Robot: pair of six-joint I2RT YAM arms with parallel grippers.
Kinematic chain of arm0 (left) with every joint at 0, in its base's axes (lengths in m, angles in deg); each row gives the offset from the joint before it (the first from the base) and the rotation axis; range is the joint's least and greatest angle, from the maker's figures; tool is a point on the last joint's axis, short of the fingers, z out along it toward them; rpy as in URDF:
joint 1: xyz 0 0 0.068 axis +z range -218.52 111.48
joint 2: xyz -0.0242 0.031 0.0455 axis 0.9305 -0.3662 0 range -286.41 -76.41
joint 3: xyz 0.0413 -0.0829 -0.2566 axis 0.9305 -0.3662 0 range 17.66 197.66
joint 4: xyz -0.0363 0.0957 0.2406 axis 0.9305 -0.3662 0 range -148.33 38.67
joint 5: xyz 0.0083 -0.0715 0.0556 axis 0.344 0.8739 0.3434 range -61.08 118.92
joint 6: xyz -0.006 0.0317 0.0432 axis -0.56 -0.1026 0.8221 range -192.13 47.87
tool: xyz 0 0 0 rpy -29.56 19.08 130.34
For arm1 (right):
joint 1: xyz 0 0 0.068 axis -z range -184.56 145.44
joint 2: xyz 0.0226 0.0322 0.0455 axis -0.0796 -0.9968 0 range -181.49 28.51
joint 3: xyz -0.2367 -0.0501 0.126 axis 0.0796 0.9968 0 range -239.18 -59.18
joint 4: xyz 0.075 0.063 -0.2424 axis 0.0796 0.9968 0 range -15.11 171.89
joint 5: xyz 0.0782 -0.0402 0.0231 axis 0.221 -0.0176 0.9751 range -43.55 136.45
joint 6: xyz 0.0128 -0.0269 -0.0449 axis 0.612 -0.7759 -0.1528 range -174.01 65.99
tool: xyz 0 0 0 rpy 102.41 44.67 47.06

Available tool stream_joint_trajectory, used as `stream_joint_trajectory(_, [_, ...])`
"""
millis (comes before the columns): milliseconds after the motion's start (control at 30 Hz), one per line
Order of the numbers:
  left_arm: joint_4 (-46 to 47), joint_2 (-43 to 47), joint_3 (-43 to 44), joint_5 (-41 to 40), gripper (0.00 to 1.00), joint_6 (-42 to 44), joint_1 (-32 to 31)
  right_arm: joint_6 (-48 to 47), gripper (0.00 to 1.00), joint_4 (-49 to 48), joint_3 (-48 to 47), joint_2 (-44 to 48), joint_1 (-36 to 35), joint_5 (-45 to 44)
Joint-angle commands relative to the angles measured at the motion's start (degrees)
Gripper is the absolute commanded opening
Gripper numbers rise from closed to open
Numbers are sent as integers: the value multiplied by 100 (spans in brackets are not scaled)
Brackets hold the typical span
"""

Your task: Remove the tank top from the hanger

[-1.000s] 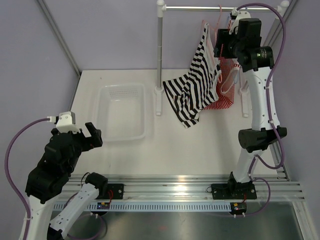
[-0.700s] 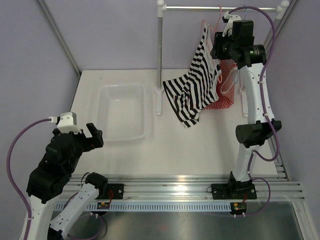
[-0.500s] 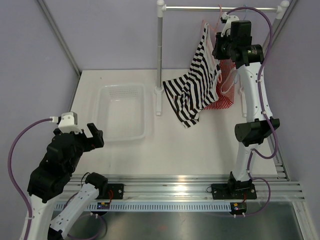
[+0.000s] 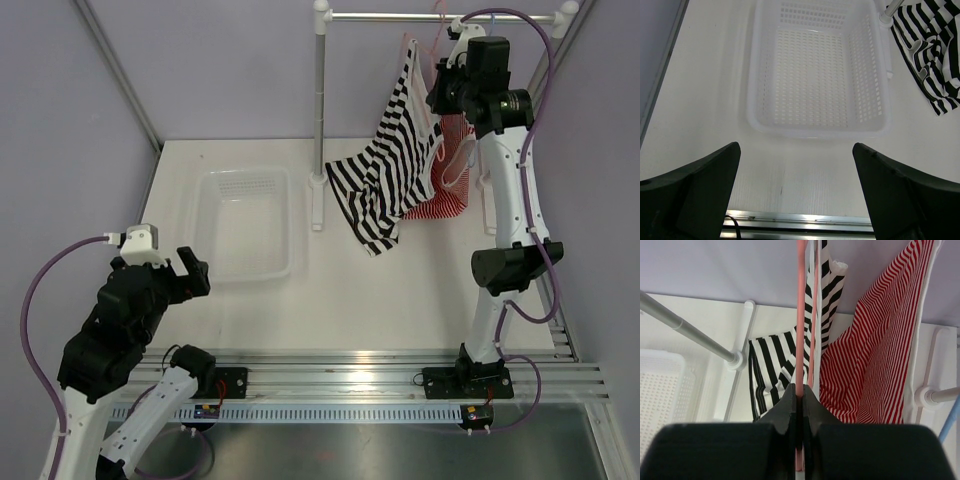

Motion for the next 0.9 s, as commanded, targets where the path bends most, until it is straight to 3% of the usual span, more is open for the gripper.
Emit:
stream_joint_trajectory(0, [264, -65, -50, 177, 99, -66, -16, 166, 0, -695, -107, 774, -23, 80])
stream_joint_trajectory(267, [369, -21, -24, 668, 99, -172, -16, 315, 0, -310, 69, 1223, -23, 89])
stream_joint_trajectory(467, [878, -311, 169, 1256, 99, -216, -16, 588, 0, -1, 1700, 2268, -23, 581])
stream_joint_trajectory(700, [1801, -1154, 371, 2022, 99, -523, -33, 702, 0, 516, 2697, 3673, -15, 835])
stream_joint_trajectory(800, [2372, -1558, 442, 2216, 99, -751, -252, 755, 0, 657, 3425, 4454, -23, 1063])
stream_joint_trajectory(867, [2672, -2015, 661, 1754, 99, -796, -795, 799, 0, 737, 3925, 5052, -32, 1187])
